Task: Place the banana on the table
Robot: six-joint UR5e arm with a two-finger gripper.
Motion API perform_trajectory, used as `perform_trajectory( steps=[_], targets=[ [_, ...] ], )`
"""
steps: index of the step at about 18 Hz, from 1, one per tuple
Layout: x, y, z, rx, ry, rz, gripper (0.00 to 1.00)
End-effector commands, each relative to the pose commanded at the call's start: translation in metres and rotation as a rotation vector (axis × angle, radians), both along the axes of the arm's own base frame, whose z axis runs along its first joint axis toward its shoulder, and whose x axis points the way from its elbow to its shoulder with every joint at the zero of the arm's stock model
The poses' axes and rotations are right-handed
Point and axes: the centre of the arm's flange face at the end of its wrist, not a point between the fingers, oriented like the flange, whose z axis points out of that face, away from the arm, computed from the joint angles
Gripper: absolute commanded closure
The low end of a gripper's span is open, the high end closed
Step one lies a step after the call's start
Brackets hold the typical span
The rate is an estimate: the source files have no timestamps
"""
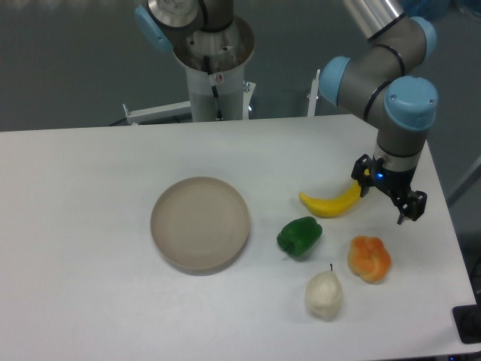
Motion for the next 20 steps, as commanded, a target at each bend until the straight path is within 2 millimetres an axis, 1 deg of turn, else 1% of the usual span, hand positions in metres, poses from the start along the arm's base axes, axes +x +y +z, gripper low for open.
perform_trajectory(
  steps=[2,4,6,12,16,20],
  targets=[
    [0.001,0.009,0.000,0.005,0.004,0.001,0.00],
    [-0.001,0.015,0.001,0.014,0.005,0.023,0.00],
    [0.002,0.025,0.008,0.018,0.023,0.017,0.00],
    [0.000,0.028,0.015,0.022,0.037,0.045,0.00],
    [-0.001,0.028,0.015,0.024,0.038,0.050,0.00],
    [-0.003,0.031,0.022,0.032,0.049,0.050,0.00]
  ],
)
